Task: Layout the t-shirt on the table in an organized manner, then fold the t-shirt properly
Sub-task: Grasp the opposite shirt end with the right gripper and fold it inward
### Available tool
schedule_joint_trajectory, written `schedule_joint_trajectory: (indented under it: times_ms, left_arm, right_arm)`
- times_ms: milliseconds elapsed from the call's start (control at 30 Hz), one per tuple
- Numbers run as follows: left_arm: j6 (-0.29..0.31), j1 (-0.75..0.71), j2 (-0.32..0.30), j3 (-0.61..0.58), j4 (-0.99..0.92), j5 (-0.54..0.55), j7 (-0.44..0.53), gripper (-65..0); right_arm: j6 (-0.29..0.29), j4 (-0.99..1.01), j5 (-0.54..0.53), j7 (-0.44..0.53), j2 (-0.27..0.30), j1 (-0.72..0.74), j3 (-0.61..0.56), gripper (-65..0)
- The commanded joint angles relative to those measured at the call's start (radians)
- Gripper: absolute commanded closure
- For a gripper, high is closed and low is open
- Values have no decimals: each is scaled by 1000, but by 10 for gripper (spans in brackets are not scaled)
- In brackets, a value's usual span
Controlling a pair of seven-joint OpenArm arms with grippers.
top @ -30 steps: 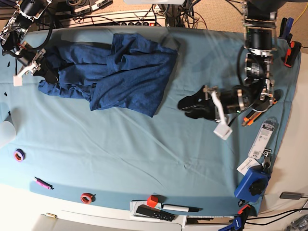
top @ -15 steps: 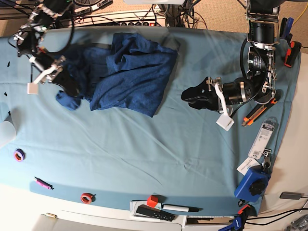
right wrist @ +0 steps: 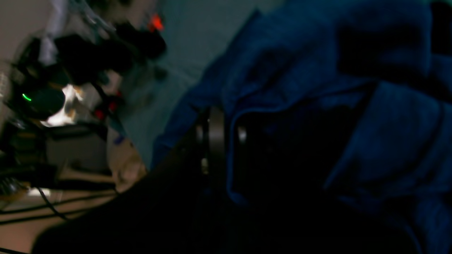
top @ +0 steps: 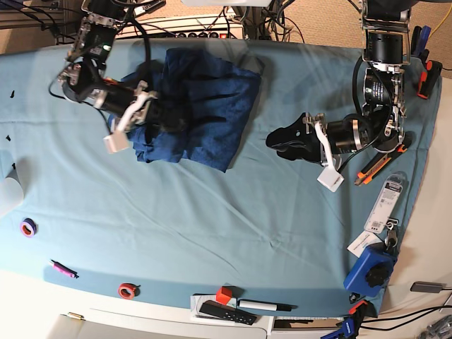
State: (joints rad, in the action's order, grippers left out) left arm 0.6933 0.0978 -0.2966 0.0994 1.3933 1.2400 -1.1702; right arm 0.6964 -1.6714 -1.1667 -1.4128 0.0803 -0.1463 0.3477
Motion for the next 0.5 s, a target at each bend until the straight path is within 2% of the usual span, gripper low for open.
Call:
schedule_joint_trajectory:
  times_ms: [0, 233, 467]
  left_arm:
    - [5, 18, -8, 3, 16, 28, 18, -318]
    - [5, 18, -8, 3, 16, 28, 18, -308]
    - [5, 16, -8, 3, 16, 28, 18, -308]
  right_arm:
    - [2, -18, -14, 29, 8, 11, -18, 0]
    - [2, -18, 89, 94, 0, 23, -154, 0]
    - [2, -18, 156, 109, -65, 83, -164, 0]
